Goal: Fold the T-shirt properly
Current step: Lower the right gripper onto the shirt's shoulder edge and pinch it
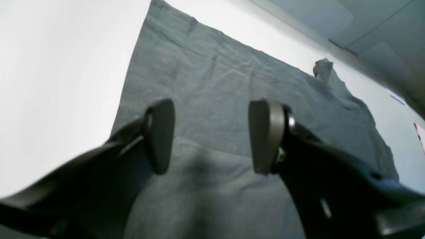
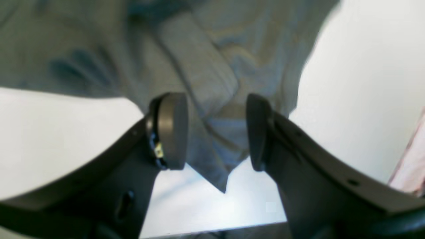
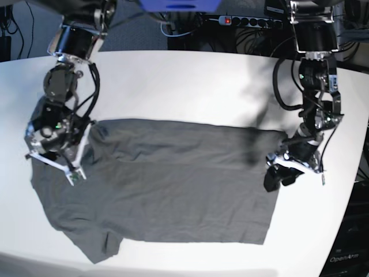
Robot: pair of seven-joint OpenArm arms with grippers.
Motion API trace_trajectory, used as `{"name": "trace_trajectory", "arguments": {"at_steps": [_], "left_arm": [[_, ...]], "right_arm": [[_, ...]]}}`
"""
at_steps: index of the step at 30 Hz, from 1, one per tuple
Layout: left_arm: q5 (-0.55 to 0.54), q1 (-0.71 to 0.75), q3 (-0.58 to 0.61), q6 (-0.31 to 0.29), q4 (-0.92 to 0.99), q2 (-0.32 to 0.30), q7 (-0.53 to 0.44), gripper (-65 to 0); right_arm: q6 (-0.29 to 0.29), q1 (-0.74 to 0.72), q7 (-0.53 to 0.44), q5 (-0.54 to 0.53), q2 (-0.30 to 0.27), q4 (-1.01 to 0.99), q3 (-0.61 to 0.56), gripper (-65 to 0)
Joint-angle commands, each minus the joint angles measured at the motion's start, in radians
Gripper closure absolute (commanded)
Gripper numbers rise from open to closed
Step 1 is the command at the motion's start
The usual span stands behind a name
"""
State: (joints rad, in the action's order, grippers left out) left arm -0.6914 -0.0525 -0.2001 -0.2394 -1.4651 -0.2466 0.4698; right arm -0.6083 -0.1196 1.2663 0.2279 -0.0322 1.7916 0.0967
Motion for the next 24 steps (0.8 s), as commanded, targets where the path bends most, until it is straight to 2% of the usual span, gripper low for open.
{"name": "trace_trajectory", "arguments": {"at_steps": [1, 5, 10, 16, 19, 22, 24], "left_arm": [[-0.012, -0.019, -0.005, -0.010, -0.021, -0.010, -0.023, -35.2], [-0.012, -0.019, -0.005, -0.010, -0.021, -0.010, -0.023, -35.2], [-0.012, -0.019, -0.005, -0.010, -0.021, -0.010, -0.023, -35.2], [-0.012, -0.019, -0.005, -0.010, -0.021, -0.010, -0.023, -35.2], [-0.012, -0.020, -0.005, -0.010, -0.021, -0.010, -0.023, -35.2], [-0.012, -0.020, -0.005, -0.010, -0.021, -0.010, -0.023, -35.2], [-0.012, -0.020, -0.005, -0.010, -0.018, -0.010, -0.023, -35.2]], "right_arm": [[0.040, -0.015, -0.012, 0.009, -0.024, 0.020, -0.035, -27.9], [0.158, -0.001, 0.029, 0.009, -0.076, 0.017, -0.148, -27.9], [0.175, -0.022, 0.092, 0.011, -0.131, 0.014, -0.275, -27.9], [0.308, -0.032, 0.103, 0.011, -0.211, -0.031, -0.386, -28.0], [0.275, -0.041, 0.103, 0.011, -0.216, -0.091, -0.401, -28.0], [0.173, -0.041, 0.103, 0.011, -0.214, -0.115, -0.392, -28.0], [0.132, -0.045, 0.105, 0.011, -0.212, -0.114, -0.389, -28.0]]}}
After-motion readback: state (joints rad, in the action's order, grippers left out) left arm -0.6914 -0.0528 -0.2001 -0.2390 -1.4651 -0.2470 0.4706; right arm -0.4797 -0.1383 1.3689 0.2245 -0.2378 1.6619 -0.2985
